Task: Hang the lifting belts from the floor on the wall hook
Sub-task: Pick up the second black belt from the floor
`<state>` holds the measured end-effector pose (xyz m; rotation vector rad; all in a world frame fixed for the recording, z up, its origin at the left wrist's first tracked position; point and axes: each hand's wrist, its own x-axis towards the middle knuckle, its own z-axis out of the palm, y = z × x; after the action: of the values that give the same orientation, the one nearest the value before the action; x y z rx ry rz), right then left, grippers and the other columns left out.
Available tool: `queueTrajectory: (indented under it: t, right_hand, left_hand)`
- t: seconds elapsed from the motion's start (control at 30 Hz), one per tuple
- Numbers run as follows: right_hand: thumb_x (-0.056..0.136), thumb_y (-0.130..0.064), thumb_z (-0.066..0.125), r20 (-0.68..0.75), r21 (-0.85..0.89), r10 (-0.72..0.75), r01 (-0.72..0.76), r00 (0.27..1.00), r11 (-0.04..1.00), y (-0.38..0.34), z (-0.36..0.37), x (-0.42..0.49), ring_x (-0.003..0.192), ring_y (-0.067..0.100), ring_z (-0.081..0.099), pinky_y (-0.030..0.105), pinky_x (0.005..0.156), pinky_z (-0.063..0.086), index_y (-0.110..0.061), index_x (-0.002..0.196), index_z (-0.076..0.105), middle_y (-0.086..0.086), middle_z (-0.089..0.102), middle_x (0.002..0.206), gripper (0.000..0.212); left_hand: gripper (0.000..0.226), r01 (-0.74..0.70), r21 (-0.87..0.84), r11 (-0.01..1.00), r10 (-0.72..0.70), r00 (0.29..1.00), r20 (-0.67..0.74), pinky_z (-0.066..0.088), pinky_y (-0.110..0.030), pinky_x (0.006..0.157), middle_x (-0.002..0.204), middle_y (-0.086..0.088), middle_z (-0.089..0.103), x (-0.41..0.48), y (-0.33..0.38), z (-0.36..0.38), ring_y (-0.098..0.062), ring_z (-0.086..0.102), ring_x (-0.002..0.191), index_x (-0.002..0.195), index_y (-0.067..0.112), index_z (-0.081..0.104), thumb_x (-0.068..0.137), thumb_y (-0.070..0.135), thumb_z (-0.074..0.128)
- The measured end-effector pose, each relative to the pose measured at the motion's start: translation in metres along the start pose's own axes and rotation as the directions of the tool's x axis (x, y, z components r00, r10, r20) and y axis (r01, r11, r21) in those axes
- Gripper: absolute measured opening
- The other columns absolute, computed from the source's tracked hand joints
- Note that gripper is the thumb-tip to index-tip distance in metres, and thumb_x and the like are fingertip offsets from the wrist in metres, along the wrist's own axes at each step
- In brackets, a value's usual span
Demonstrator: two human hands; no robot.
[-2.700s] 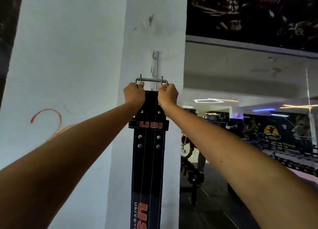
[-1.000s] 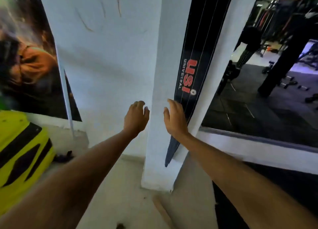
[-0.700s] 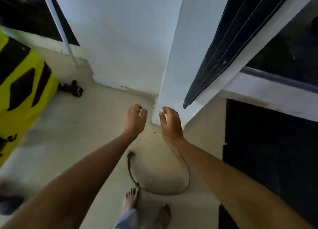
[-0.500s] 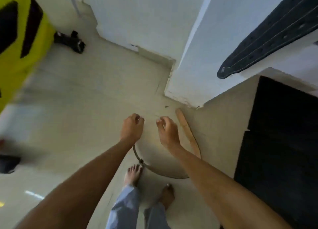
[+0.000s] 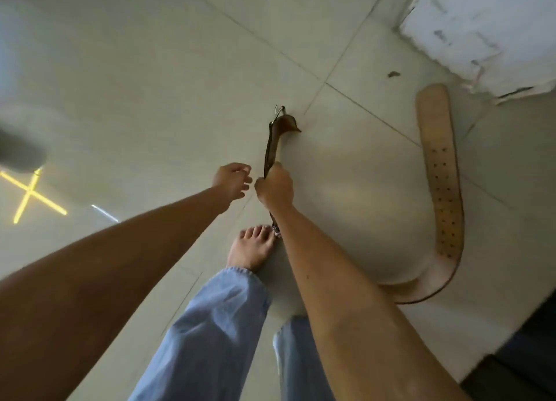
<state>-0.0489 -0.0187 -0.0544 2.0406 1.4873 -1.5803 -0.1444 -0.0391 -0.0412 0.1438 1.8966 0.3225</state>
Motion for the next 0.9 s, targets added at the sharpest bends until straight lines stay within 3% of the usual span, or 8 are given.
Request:
queueTrajectory:
  t: [0.1,0.17,0.3,0.4,0.47,0.57,0.73,0.9]
  right_hand:
    - [0.086,-0.006,0.054,-0.054,0.054,-0.014,0.017,0.998,0.998,0.008,-0.008,-0.004,0.102,0.033,0.062,0.038,0.079,0.05,-0.003,0.111,0.058,0.017,0.066,0.11,0.026]
    - [0.085,-0.006,0.054,-0.044,0.274,0.04,-0.027,0.998,0.961,0.009,-0.035,-0.024,0.097,0.031,0.064,0.039,0.081,0.053,-0.005,0.106,0.065,0.015,0.069,0.106,0.023]
    - [0.088,-0.001,0.057,0.053,0.663,0.076,-0.092,0.996,0.743,-0.003,-0.127,-0.105,0.085,0.025,0.065,0.04,0.082,0.053,-0.008,0.099,0.07,0.014,0.07,0.096,0.018]
    - [0.092,-0.01,0.057,-0.036,0.694,0.053,-0.013,0.998,0.72,-0.022,-0.207,-0.186,0.079,0.02,0.066,0.035,0.072,0.055,-0.014,0.087,0.068,0.008,0.07,0.087,0.013]
    - [0.095,-0.021,0.056,-0.149,0.678,0.062,0.057,0.987,0.733,-0.036,-0.257,-0.238,0.078,0.026,0.067,0.034,0.067,0.054,-0.006,0.087,0.067,0.013,0.07,0.086,0.021]
    - [0.088,-0.038,0.059,-0.275,0.674,0.066,0.143,0.959,0.725,-0.062,-0.328,-0.322,0.086,0.039,0.068,0.049,0.077,0.056,-0.005,0.086,0.067,0.021,0.071,0.09,0.034]
    - [0.096,-0.029,0.054,-0.433,0.67,0.012,0.313,0.901,0.673,-0.104,-0.422,-0.474,0.076,0.013,0.068,0.027,0.068,0.053,-0.013,0.091,0.068,0.0,0.071,0.084,0.022]
    - [0.096,-0.032,0.053,-0.55,0.661,-0.003,0.438,0.835,0.609,-0.127,-0.471,-0.594,0.08,0.022,0.069,0.029,0.061,0.05,-0.011,0.089,0.066,0.006,0.07,0.086,0.025]
  left_hand:
    - [0.024,0.087,-0.016,0.996,-0.086,0.996,0.031,0.047,-0.029,0.068,0.096,-0.007,0.064,0.002,0.004,0.004,-0.021,0.057,0.079,0.107,0.013,0.064,0.093,0.031,0.055]
    - [0.028,0.1,-0.045,0.994,-0.095,0.99,0.1,0.047,-0.027,0.065,0.093,-0.006,0.064,-0.02,0.019,0.012,-0.019,0.058,0.076,0.102,0.013,0.063,0.092,0.039,0.056]
    - [0.025,0.001,-0.27,0.963,0.062,0.973,0.224,0.054,-0.03,0.068,0.09,-0.008,0.067,-0.102,0.063,0.037,-0.022,0.064,0.082,0.091,0.009,0.067,0.088,0.034,0.065]
    - [0.026,-0.086,-0.362,0.928,0.206,0.929,0.308,0.054,-0.035,0.08,0.088,-0.014,0.07,-0.192,0.108,0.05,-0.026,0.066,0.083,0.087,0.005,0.069,0.087,0.031,0.066]
    - [0.03,-0.149,-0.362,0.92,0.281,0.896,0.345,0.057,-0.029,0.07,0.084,-0.009,0.073,-0.263,0.14,0.052,-0.02,0.069,0.076,0.091,0.006,0.069,0.088,0.035,0.064]
    - [0.028,-0.28,-0.355,0.892,0.409,0.833,0.371,0.051,-0.024,0.056,0.071,-0.005,0.067,-0.373,0.189,0.047,-0.017,0.064,0.063,0.078,0.011,0.065,0.091,0.035,0.06]
    - [0.04,-0.532,-0.318,0.785,0.619,0.677,0.397,0.042,-0.03,0.058,0.066,-0.007,0.054,-0.555,0.245,0.028,-0.019,0.054,0.062,0.072,0.005,0.057,0.092,0.039,0.057]
    - [0.051,-0.697,-0.332,0.635,0.764,0.503,0.405,0.049,-0.039,0.069,0.072,-0.01,0.061,-0.692,0.264,0.009,-0.022,0.06,0.07,0.078,0.0,0.06,0.085,0.05,0.06]
